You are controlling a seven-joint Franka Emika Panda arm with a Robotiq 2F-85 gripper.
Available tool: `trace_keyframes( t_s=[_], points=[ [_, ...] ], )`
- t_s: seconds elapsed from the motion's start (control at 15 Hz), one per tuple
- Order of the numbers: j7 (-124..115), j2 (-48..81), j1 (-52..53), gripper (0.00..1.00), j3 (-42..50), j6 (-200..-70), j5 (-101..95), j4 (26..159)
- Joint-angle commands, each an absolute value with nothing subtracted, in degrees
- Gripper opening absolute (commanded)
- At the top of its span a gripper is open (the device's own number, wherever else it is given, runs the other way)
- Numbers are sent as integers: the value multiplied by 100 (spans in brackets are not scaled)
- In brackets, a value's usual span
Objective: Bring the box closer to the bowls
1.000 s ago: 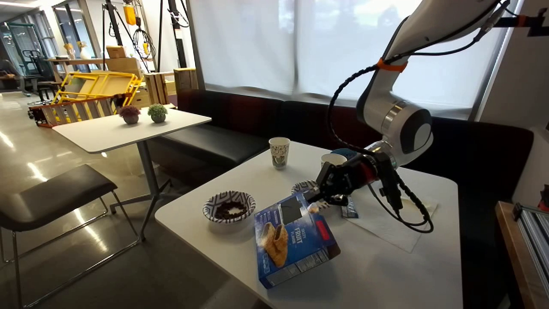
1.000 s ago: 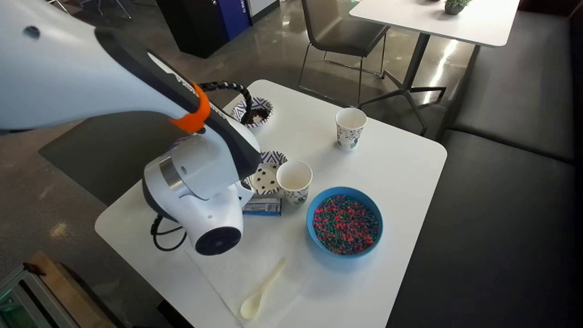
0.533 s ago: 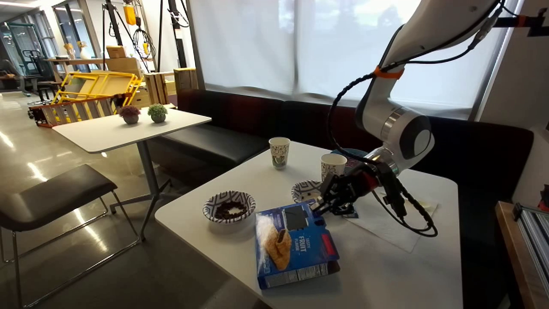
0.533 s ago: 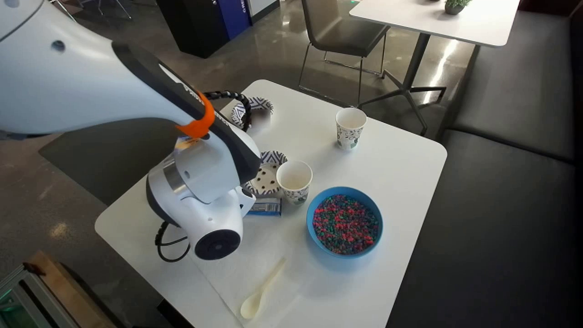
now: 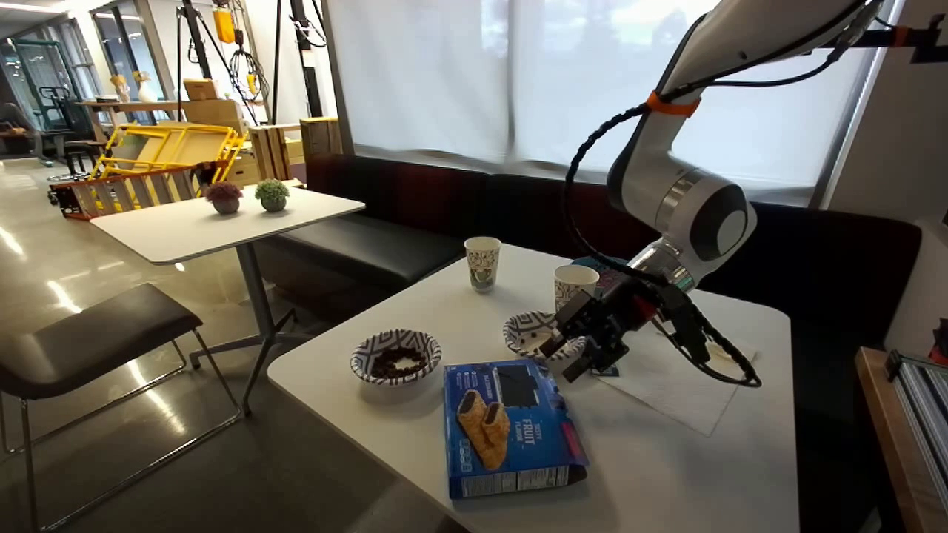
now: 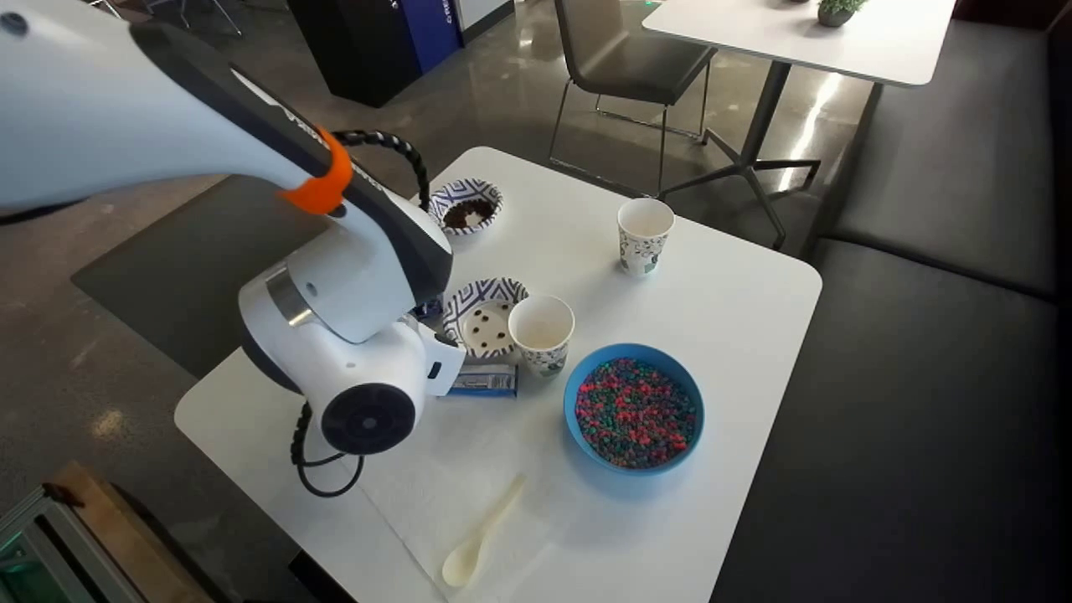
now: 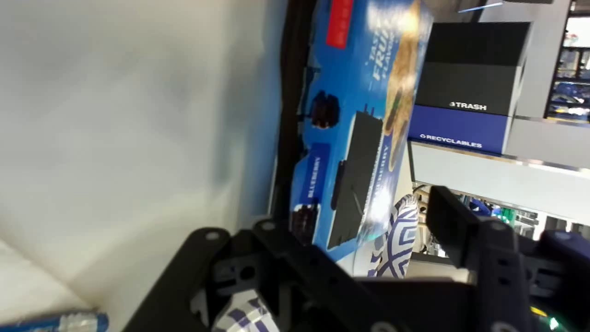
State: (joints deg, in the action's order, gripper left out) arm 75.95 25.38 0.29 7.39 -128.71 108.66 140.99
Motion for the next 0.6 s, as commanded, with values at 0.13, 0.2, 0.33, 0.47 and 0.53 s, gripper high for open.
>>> trace_keyframes(
  t_s=[0.13, 0.2, 0.33, 0.47, 0.53],
  points=[
    [8449, 1222, 544, 100, 657, -14461, 10862, 14973],
    [8509, 973, 638, 100, 563, -14770, 10809, 15120],
    [8598, 553, 823, 100, 301, -15399, 10761, 15360],
    [8613, 180, 1151, 100, -4, -16072, 10841, 15559],
    [8501, 20, 1280, 100, -189, -16424, 10765, 15609]
  ],
)
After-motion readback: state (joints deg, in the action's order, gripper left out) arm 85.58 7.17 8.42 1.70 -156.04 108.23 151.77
